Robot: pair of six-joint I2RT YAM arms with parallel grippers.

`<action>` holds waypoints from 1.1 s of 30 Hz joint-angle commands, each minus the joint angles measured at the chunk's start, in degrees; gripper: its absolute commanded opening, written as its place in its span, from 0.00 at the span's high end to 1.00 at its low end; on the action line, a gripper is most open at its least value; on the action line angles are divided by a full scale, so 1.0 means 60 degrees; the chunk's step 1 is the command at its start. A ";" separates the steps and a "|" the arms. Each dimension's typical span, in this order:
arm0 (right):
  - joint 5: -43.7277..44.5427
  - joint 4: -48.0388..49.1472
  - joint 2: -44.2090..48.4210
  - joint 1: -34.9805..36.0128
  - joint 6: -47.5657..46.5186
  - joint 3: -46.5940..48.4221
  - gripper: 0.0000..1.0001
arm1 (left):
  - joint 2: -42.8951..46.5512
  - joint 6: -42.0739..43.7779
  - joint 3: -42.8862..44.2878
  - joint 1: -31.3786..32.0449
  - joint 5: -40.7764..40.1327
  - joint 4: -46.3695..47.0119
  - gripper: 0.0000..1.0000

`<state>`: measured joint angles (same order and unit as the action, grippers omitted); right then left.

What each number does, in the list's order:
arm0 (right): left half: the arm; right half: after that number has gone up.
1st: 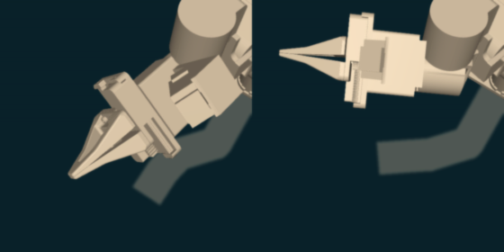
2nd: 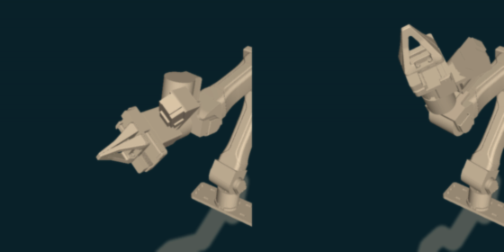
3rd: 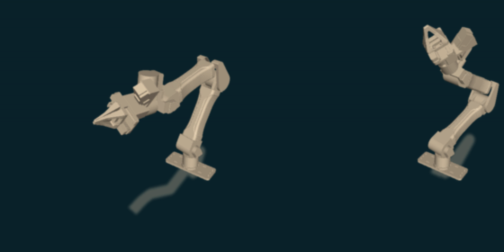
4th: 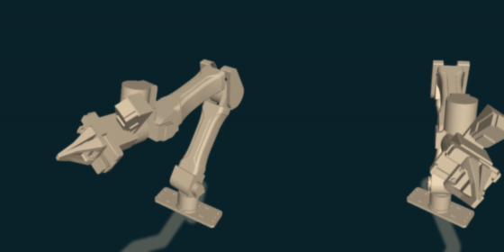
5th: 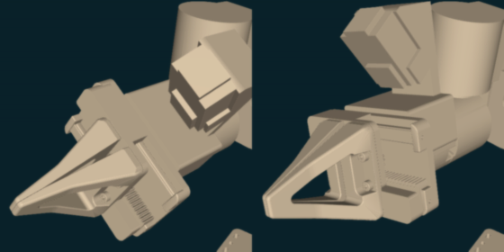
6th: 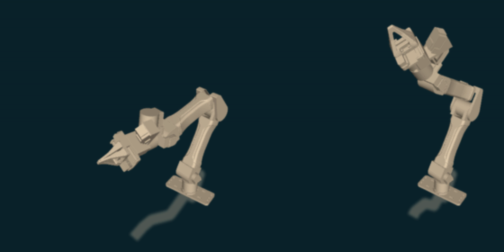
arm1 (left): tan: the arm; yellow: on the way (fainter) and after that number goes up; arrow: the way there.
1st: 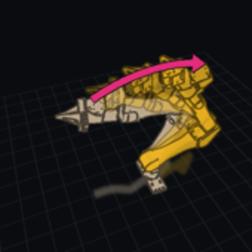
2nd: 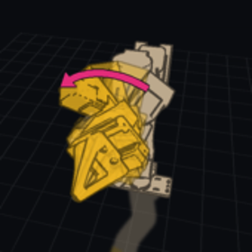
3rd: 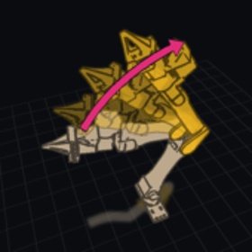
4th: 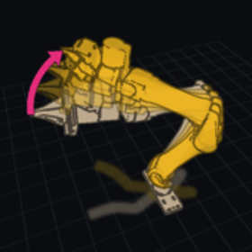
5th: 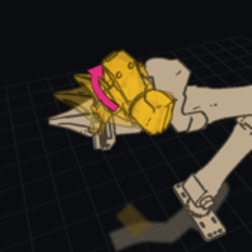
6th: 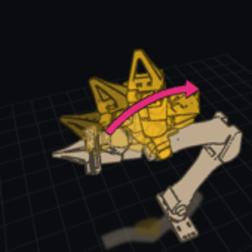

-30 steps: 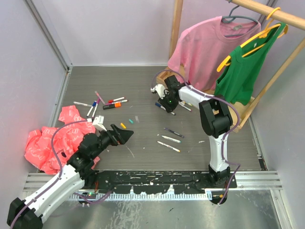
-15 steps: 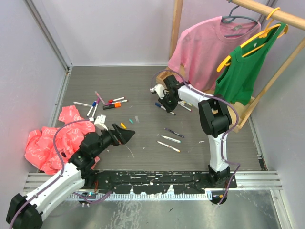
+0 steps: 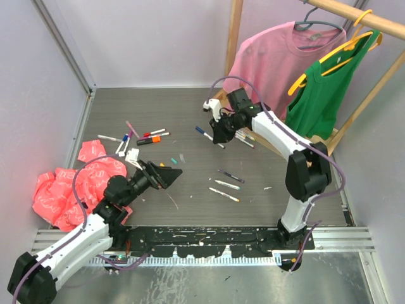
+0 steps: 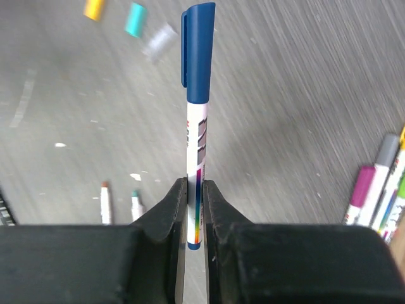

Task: Open the pen caps
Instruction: Open the pen cap from the pen.

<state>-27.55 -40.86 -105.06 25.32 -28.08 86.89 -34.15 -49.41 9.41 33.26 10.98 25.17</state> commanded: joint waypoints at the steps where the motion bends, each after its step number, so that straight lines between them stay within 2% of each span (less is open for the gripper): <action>1: -0.2585 -0.0117 0.1358 0.0014 0.0304 -0.0312 0.99 | 0.0030 -0.0282 0.0443 -0.0026 0.0205 0.1893 0.02; 7: -0.4310 0.0379 0.2663 0.0017 0.0582 -0.1380 0.99 | -0.0065 -0.0650 0.0978 0.0027 -0.0665 0.2377 0.02; 12: -0.5172 0.0603 0.3130 0.0017 0.0665 -0.1812 0.99 | -0.0740 -0.0218 0.1453 0.0567 -0.1926 0.2587 0.01; 17: -0.5505 0.0685 0.3299 0.0027 0.0687 -0.1974 0.99 | -0.1916 0.0127 0.2021 0.1234 -0.2944 0.2951 0.00; 23: -0.5545 0.0731 0.3257 0.0087 0.0709 -0.2061 0.99 | -0.3337 0.0460 0.2759 0.2116 -0.4295 0.3247 0.04; 26: -0.5478 0.0758 0.3257 0.0126 0.0694 -0.2085 0.99 | -0.3745 0.0488 0.2998 0.2410 -0.5100 0.3314 0.11; 28: -0.5411 0.0760 0.3224 0.0166 0.0684 -0.2102 0.99 | -0.3955 0.0454 0.3124 0.2521 -0.5280 0.3313 0.21; 33: -0.5244 0.0746 0.3126 0.0269 0.0666 -0.2104 0.99 | -0.4380 0.0196 0.3345 0.2678 -0.5394 0.3268 0.38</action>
<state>-58.57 -38.15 -87.99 26.22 -24.21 74.02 -59.42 -48.45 26.72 48.64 -17.56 40.62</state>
